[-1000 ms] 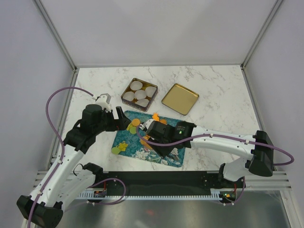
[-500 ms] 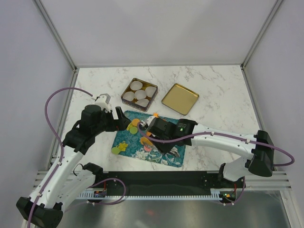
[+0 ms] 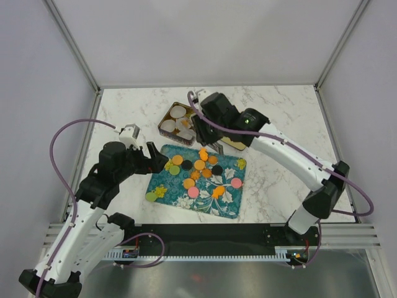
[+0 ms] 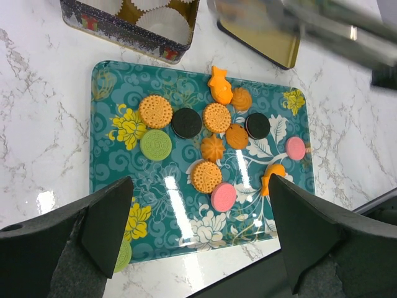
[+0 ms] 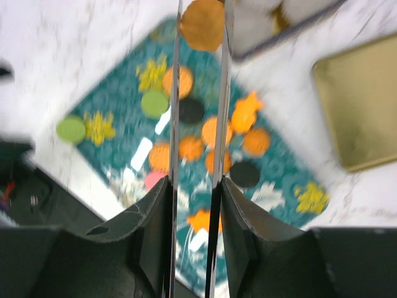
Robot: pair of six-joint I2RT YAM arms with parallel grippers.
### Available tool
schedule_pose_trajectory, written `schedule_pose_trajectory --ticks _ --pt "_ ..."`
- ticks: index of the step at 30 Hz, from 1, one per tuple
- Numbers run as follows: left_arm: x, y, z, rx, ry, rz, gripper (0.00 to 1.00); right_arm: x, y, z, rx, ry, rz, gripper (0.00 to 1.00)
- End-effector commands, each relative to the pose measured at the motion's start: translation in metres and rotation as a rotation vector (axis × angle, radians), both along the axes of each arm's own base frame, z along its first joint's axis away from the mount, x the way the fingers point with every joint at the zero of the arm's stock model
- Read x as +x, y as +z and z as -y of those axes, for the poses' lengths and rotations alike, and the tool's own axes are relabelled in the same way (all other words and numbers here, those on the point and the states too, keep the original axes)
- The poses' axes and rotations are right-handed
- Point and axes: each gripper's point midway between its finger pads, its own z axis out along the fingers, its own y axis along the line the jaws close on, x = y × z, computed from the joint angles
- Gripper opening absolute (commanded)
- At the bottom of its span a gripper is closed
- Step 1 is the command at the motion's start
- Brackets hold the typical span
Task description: Pack the cookies
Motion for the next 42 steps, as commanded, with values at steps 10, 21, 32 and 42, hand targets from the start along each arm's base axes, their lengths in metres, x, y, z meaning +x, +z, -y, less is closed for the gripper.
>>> schedule_pose_trajectory --ticks 10,21,32,42 --pt "-0.008 0.008 -0.014 0.032 0.016 0.098 0.97 0.192 0.018 -0.041 0.145 -0.169 0.204 0.27" --pt "-0.008 0.008 -0.014 0.026 0.02 0.102 0.98 0.227 -0.046 -0.066 0.203 -0.155 0.122 0.27" --pt "-0.008 0.007 -0.013 0.026 0.015 0.1 0.98 0.219 -0.08 -0.069 0.193 -0.146 0.057 0.26" --pt "-0.008 0.007 -0.012 0.023 0.013 0.102 0.98 0.216 -0.097 -0.067 0.17 -0.15 0.03 0.4"
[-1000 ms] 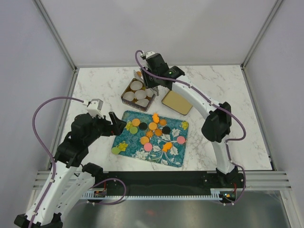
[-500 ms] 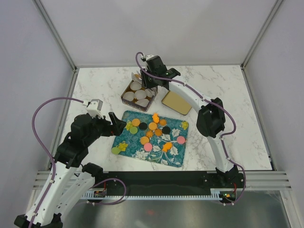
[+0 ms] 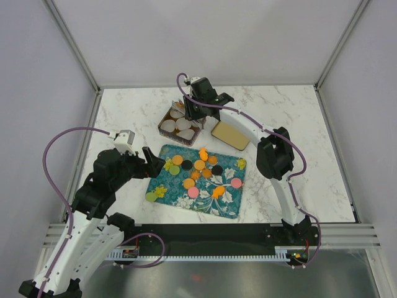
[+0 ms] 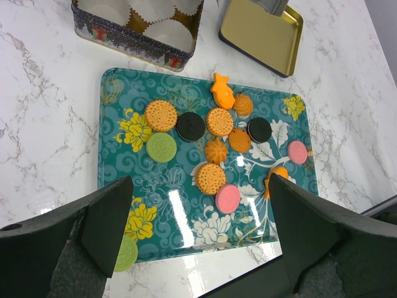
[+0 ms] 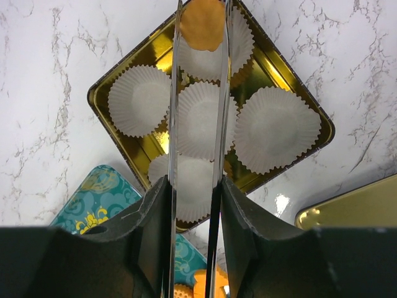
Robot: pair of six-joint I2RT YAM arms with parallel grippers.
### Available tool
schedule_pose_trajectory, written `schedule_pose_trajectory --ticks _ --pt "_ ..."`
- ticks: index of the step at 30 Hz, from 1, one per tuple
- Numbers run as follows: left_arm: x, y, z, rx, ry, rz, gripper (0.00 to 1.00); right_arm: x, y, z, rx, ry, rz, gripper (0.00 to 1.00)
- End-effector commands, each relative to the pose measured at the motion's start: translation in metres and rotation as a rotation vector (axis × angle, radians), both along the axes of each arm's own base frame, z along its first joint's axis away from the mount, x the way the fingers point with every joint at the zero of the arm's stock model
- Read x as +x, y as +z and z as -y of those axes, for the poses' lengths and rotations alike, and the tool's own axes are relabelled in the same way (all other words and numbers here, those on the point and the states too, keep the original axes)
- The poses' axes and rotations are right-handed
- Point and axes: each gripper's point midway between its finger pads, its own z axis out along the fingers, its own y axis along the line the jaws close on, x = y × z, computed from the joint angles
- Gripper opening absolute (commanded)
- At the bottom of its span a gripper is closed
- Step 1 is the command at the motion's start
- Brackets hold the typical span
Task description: Pack the cookies
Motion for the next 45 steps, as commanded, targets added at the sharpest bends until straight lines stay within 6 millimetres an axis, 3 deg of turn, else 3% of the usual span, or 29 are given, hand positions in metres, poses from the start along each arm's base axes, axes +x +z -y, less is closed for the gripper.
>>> schedule_pose_trajectory --ticks 1,17,20,26,27,29,30,31,32,33,34,35,36,37,38,39,40,41,42,43,45 --pt "0.003 0.004 -0.002 0.026 -0.005 0.034 0.98 0.004 0.007 -0.009 0.041 0.008 0.028 0.42" --pt "0.003 0.004 -0.002 0.025 -0.005 0.036 0.98 0.002 0.015 -0.012 0.053 0.017 0.036 0.57" --pt "0.003 0.004 -0.002 0.024 -0.003 0.037 0.98 0.002 0.024 -0.011 0.061 0.014 0.047 0.54" --pt "0.003 0.007 -0.004 0.023 0.005 0.051 0.98 -0.01 0.069 0.002 0.08 0.003 0.094 0.53" --pt "0.003 0.006 -0.005 0.024 0.008 0.05 0.98 -0.015 0.089 0.007 0.096 0.001 0.119 0.52" --pt "0.003 0.006 -0.005 0.023 0.009 0.049 0.98 -0.029 0.091 0.013 0.093 0.001 0.105 0.52" --pt "0.003 0.006 -0.005 0.022 0.011 0.047 0.98 -0.04 0.113 0.018 0.115 0.003 0.132 0.52" --pt "0.003 0.006 -0.005 0.023 0.008 0.047 0.98 -0.048 0.118 0.021 0.114 0.007 0.136 0.52" --pt "0.003 0.007 -0.005 0.021 0.01 0.048 0.98 -0.061 0.105 0.025 0.088 0.013 0.11 0.52" --pt "0.003 0.006 -0.004 0.021 0.007 0.045 0.98 -0.074 0.123 0.031 0.107 0.015 0.133 0.52" --pt "0.003 0.006 -0.004 0.021 0.005 0.044 0.98 -0.084 0.123 0.034 0.103 0.02 0.131 0.52" --pt "0.003 0.006 -0.003 0.022 0.002 0.044 0.98 -0.101 0.104 0.035 0.067 0.039 0.097 0.52" --pt "0.003 0.005 -0.003 0.022 0.0 0.042 0.98 -0.116 0.118 0.04 0.08 0.048 0.116 0.52" --pt "0.003 0.005 -0.002 0.021 -0.004 0.039 0.98 -0.123 0.114 0.046 0.06 0.035 0.115 0.52" --pt "0.003 0.005 -0.002 0.021 -0.007 0.04 0.98 -0.14 0.095 0.05 0.016 0.045 0.084 0.52" --pt "0.003 0.004 -0.001 0.022 -0.009 0.036 0.98 -0.152 0.103 0.057 0.018 0.045 0.099 0.52" --pt "0.003 0.004 -0.001 0.021 -0.012 0.034 0.98 -0.16 0.1 0.062 0.005 0.042 0.092 0.52" --pt "0.003 0.004 -0.001 0.022 -0.014 0.033 0.98 -0.176 0.083 0.067 -0.04 0.051 0.062 0.52" --pt "0.003 0.004 0.0 0.019 -0.017 0.032 0.98 -0.185 0.088 0.072 -0.036 0.049 0.069 0.52" --pt "0.003 0.004 0.001 0.019 -0.021 0.032 0.98 -0.195 0.073 0.082 -0.081 0.046 0.04 0.52" --pt "0.003 0.002 0.001 0.021 -0.022 0.026 0.98 -0.21 0.074 0.087 -0.082 0.039 0.046 0.52"
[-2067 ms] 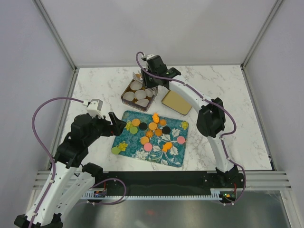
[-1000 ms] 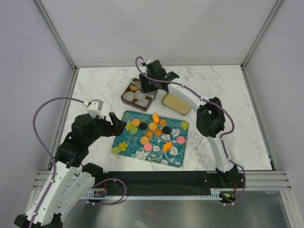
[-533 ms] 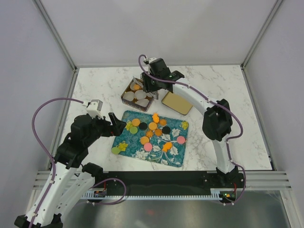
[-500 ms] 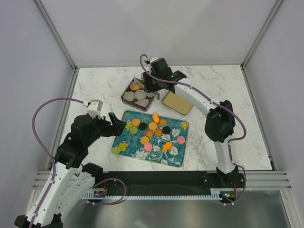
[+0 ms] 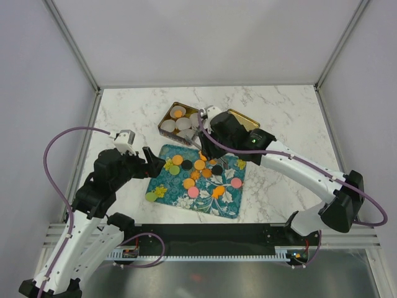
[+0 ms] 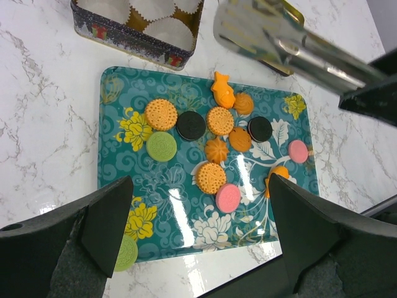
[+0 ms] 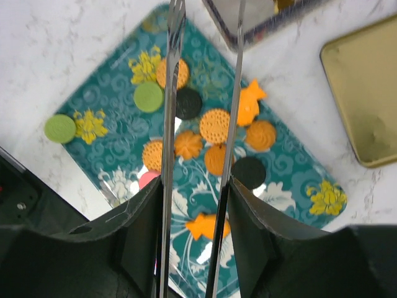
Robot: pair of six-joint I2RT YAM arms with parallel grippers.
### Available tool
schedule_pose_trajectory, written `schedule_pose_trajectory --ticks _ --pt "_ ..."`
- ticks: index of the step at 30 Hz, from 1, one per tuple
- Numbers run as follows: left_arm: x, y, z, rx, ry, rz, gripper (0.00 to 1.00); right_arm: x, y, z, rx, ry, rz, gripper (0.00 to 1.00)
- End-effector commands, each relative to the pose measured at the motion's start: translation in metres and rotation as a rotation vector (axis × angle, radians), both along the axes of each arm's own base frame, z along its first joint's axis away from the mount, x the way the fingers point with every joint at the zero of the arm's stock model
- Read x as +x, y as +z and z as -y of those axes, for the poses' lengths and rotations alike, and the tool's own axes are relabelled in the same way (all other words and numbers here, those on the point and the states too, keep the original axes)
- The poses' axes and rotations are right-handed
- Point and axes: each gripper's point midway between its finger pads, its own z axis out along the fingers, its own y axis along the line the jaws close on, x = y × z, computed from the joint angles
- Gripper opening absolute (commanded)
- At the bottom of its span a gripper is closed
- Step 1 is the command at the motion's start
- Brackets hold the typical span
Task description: Pack the cookies
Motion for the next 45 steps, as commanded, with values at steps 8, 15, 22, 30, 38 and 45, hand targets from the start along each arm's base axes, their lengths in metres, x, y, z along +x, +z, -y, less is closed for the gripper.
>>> schedule_pose_trajectory --ticks 8,15,22,30,38,45 --pt "0.005 0.001 0.002 0.024 -0.021 0.02 0.98 -0.055 -0.057 0.026 -0.125 -0.008 -0.106 0.51" --pt "0.005 -0.001 0.002 0.027 -0.022 0.012 0.98 -0.075 -0.076 0.029 -0.153 0.028 -0.151 0.5" --pt "0.006 -0.001 0.002 0.028 -0.02 0.014 0.98 -0.102 -0.067 0.021 -0.141 0.092 -0.153 0.5" --pt "0.005 -0.001 0.002 0.026 -0.023 0.011 0.98 -0.141 -0.075 0.022 -0.227 0.163 -0.183 0.55" --pt "0.005 0.0 0.002 0.025 -0.024 0.014 0.98 -0.156 -0.078 0.015 -0.293 0.182 -0.154 0.61" --pt "0.005 -0.001 0.003 0.027 -0.03 0.012 0.98 -0.159 -0.089 0.012 -0.338 0.191 -0.15 0.63"
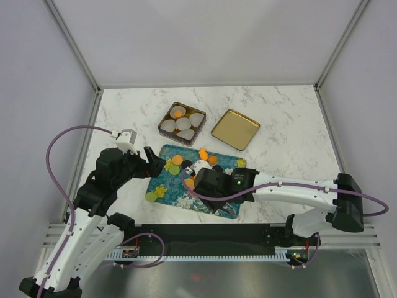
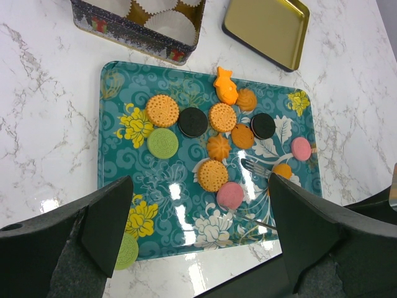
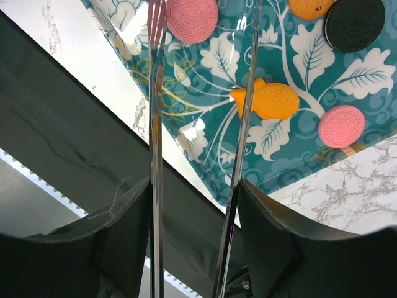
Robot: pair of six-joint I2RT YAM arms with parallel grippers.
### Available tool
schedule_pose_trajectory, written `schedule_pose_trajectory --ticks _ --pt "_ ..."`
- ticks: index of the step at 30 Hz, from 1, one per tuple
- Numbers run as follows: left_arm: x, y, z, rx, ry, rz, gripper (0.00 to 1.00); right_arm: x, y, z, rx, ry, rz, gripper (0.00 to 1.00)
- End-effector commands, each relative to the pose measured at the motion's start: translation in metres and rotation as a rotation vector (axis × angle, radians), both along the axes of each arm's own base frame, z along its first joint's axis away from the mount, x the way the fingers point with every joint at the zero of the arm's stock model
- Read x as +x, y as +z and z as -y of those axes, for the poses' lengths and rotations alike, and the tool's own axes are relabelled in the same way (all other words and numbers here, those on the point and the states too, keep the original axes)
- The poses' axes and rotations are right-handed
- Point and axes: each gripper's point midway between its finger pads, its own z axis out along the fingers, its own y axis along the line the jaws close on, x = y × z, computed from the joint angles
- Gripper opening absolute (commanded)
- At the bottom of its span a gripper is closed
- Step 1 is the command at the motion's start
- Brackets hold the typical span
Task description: Pack the cookies
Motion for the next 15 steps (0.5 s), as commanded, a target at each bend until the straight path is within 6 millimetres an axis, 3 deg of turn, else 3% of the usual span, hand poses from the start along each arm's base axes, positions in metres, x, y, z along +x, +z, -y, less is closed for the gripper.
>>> schedule_pose_trajectory --ticks 1,7,15 --pt "0.002 0.005 0.002 0.015 -0.028 0.037 0.98 0.005 0.01 -0.01 0.018 -0.018 0.034 0.63" --pt "0.002 0.006 0.002 0.015 -0.028 0.038 0.98 0.003 0.015 -0.021 0.04 -0.002 0.041 0.63" --pt "0.003 0.006 0.002 0.014 -0.03 0.038 0.98 0.003 0.012 -0.02 0.036 -0.009 0.043 0.62"
